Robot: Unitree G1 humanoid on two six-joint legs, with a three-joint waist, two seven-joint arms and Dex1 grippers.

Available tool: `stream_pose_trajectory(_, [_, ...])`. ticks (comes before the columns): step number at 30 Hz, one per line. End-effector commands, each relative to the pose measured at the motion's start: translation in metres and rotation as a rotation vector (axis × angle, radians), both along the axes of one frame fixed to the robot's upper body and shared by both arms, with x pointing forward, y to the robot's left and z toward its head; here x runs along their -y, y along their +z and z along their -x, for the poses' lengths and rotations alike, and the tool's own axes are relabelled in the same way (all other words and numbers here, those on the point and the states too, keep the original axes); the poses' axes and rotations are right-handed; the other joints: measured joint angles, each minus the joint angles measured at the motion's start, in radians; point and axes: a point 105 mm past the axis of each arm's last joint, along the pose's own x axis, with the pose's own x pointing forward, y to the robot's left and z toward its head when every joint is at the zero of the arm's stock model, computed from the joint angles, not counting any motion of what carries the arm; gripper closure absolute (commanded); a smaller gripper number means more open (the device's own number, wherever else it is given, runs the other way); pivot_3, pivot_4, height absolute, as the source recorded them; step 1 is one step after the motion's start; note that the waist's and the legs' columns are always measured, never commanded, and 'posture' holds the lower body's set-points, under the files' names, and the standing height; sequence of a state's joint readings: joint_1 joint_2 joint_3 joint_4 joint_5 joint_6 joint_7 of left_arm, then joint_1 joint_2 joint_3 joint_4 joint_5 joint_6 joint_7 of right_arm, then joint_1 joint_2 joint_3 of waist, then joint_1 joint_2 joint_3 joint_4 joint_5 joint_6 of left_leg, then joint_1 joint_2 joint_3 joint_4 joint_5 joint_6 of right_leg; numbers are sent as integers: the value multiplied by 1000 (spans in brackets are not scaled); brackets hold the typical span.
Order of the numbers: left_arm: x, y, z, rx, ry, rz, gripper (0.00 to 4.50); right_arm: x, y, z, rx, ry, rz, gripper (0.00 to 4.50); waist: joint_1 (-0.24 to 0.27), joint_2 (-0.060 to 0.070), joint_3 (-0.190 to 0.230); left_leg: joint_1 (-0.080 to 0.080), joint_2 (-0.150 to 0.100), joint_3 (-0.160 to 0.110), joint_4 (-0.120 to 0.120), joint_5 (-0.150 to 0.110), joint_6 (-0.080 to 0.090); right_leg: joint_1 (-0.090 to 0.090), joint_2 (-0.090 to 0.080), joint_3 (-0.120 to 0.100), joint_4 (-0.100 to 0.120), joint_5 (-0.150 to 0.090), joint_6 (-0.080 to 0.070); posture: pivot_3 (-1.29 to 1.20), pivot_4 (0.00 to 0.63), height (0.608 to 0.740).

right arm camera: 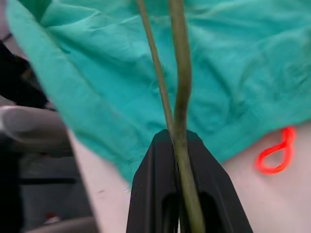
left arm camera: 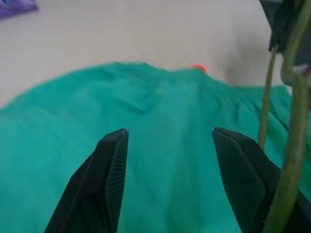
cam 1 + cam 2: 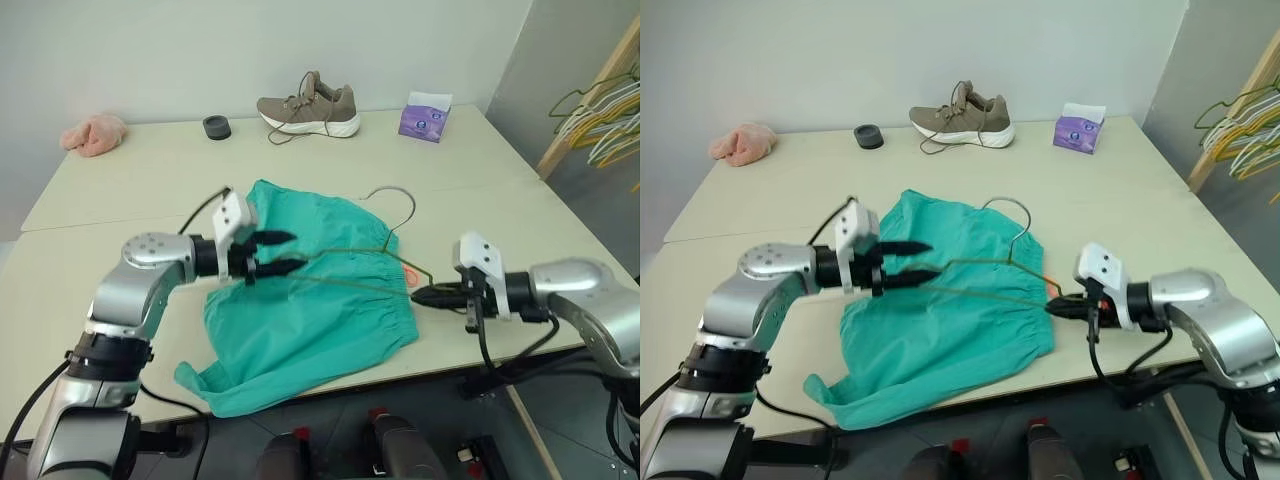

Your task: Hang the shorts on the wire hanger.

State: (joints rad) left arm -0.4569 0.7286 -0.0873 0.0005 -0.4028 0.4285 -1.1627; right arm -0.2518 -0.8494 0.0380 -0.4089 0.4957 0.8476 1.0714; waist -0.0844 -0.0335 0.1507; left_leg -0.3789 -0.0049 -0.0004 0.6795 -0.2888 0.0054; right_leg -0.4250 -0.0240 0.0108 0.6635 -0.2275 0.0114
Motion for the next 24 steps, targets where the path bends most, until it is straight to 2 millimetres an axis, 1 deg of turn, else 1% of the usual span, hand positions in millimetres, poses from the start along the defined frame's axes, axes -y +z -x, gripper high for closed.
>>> stream_pose_trajectory(1, [-47, 16, -11, 52, 160, -52, 1639, 88, -4, -12, -21, -413, 163, 4500, 0, 0, 0, 0, 0, 0, 0, 0, 0, 0, 0, 0, 0, 0, 0, -194, 120, 740])
stream_pose_trajectory(3, [-47, 22, -19, 46, 193, -8, 1639, 91, -8, -5, -33, -422, 167, 4500, 2, 0, 0, 0, 0, 1, 1, 0, 0, 1, 1, 0, -1, 0, 1, -202, 120, 740])
stream_pose_trajectory(5, [-42, 25, -16, 12, 158, 20, 1639, 86, -6, -4, -22, -408, 160, 4500, 0, 0, 0, 0, -1, 1, 1, 0, 0, 1, 2, 0, -1, -2, 5, -204, 120, 740])
stream_pose_trajectory(7, [-33, 26, -7, -44, 86, 38, 1278, 77, -3, -4, 3, -382, 149, 4500, -3, 0, 0, 0, -1, 1, 1, 0, 0, 1, 3, 1, -1, -3, 5, -207, 120, 740])
stream_pose_trajectory(8, [-27, 26, 3, -92, 29, 44, 1122, 71, 0, -6, 37, -355, 160, 4500, -4, 0, 0, 1, -1, 1, 1, 0, 0, 1, 3, 1, -1, -3, 6, -208, 120, 740])
stream_pose_trajectory(11, [-17, 17, 25, -162, -99, -18, 208, 58, 6, -15, 137, -294, 199, 4500, -17, 0, 0, 0, 1, 1, 0, 0, 0, 0, 3, 1, -1, -3, 6, -203, 120, 740])
stream_pose_trajectory(12, [-16, 14, 28, -162, -113, -39, 36, 55, 8, -19, 158, -288, 200, 4500, -19, 0, 0, 1, 2, 1, 0, 0, 0, 0, 3, 2, -1, -3, 5, -201, 120, 740])
stream_pose_trajectory(14, [-12, 12, 25, -150, -97, -29, 36, 45, 14, -32, 254, -248, 227, 4500, -22, 0, 0, 1, 2, 1, 0, 0, 0, 0, 3, 2, -1, -3, 5, -193, 120, 740])
stream_pose_trajectory(17, [-7, 13, 19, -137, -68, 4, 36, 34, 21, -44, 342, -210, 243, 4500, -21, 0, 0, 1, 1, 2, 0, 0, 0, 1, 3, 2, -1, -3, 6, -184, 120, 740])
stream_pose_trajectory(18, [-6, 12, 18, -133, -65, 7, 36, 31, 23, -46, 358, -198, 241, 4500, -19, 0, 0, 1, 0, 1, 0, 0, 0, 1, 3, 1, -1, -3, 6, -179, 119, 740])
stream_pose_trajectory(21, [1, 10, 12, -107, -25, 48, 36, 13, 29, -48, 400, -139, 212, 4500, -10, 0, 0, 0, 0, 2, 0, 0, 0, 1, 3, 2, -2, -3, 5, -174, 119, 740])
stream_pose_trajectory(24, [12, 0, 17, -105, -40, 59, 36, -10, 34, -47, 462, -56, 203, 4500, -4, 0, 0, 0, -1, 2, 1, 0, 0, 1, 2, 2, -2, 0, 2, -173, 119, 740])
